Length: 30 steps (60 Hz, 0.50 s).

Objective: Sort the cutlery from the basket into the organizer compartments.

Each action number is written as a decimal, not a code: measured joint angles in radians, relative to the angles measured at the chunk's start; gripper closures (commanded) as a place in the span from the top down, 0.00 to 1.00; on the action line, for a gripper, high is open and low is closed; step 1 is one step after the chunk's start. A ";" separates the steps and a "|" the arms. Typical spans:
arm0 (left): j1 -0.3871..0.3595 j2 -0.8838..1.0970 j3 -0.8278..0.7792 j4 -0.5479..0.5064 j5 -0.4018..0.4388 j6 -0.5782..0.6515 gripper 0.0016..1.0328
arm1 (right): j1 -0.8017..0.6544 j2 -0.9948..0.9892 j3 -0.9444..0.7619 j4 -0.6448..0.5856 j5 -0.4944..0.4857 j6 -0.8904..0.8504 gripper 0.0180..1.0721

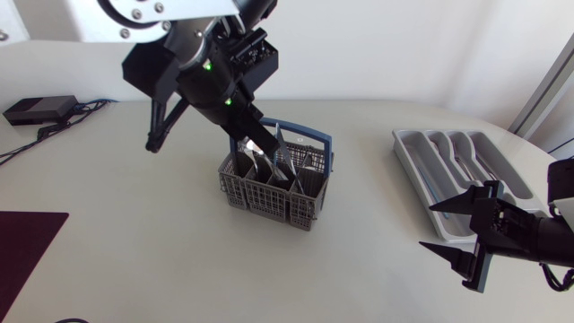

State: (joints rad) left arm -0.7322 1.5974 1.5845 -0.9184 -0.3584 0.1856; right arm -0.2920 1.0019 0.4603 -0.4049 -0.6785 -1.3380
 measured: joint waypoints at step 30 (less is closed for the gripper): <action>-0.029 -0.140 0.007 -0.030 -0.037 0.082 0.03 | 0.142 -0.120 -0.004 0.041 0.017 0.189 0.83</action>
State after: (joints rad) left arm -0.7612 1.4570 1.5913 -0.9482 -0.3950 0.2676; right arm -0.1497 0.8822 0.4561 -0.3637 -0.6613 -1.1488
